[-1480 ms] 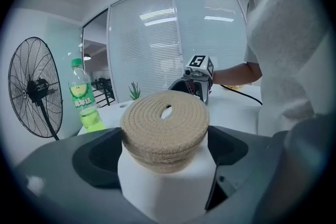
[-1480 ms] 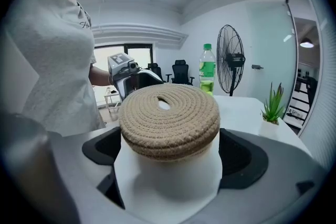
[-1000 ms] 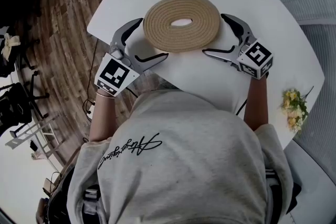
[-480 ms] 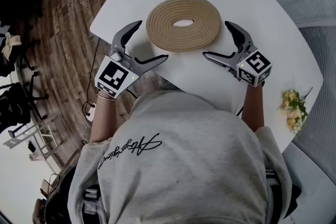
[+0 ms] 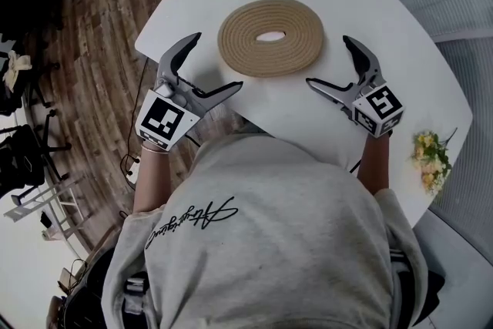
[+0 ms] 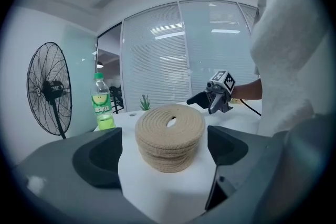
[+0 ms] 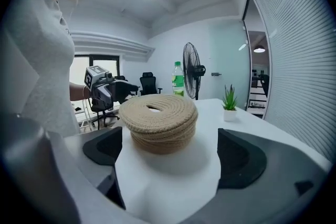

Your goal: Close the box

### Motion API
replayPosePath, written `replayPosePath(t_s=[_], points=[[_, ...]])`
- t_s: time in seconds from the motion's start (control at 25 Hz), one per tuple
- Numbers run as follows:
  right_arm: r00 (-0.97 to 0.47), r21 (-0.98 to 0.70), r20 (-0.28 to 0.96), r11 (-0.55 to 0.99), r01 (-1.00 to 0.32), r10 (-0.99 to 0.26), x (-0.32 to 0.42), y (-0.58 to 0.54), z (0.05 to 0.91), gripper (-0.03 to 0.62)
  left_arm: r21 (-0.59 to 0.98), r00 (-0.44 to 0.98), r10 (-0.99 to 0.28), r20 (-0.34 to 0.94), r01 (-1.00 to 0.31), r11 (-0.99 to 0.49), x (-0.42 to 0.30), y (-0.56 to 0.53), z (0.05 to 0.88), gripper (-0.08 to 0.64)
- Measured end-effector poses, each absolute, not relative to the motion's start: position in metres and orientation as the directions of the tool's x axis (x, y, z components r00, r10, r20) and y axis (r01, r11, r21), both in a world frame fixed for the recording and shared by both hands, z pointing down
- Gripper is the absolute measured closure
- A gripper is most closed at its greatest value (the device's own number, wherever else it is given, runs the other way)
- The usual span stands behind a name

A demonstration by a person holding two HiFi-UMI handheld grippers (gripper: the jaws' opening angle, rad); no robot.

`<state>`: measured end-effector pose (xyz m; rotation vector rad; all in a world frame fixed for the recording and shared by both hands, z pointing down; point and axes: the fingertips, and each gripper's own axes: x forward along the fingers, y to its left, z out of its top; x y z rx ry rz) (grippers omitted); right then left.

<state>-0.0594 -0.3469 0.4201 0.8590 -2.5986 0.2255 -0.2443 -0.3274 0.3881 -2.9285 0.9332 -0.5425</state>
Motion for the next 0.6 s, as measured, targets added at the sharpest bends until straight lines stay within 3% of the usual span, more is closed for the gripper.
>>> replayPosePath(t_s=[0.24,0.6], points=[[-0.716,0.067,0.277,0.756,-0.651,-0.641,-0.051,-0.350,0.364,0.075,-0.154,0.753,-0.616,0.232,-0.597,-0.787,-0.248,-0.328,0.359,0.080],[-0.761,0.048,-0.006,0.760,-0.648,-0.649,-0.063,-0.333,0.283,0.281,-0.153,0.717,-0.695,0.052,-0.682,-0.715,-0.249,-0.324,0.298,0.273]])
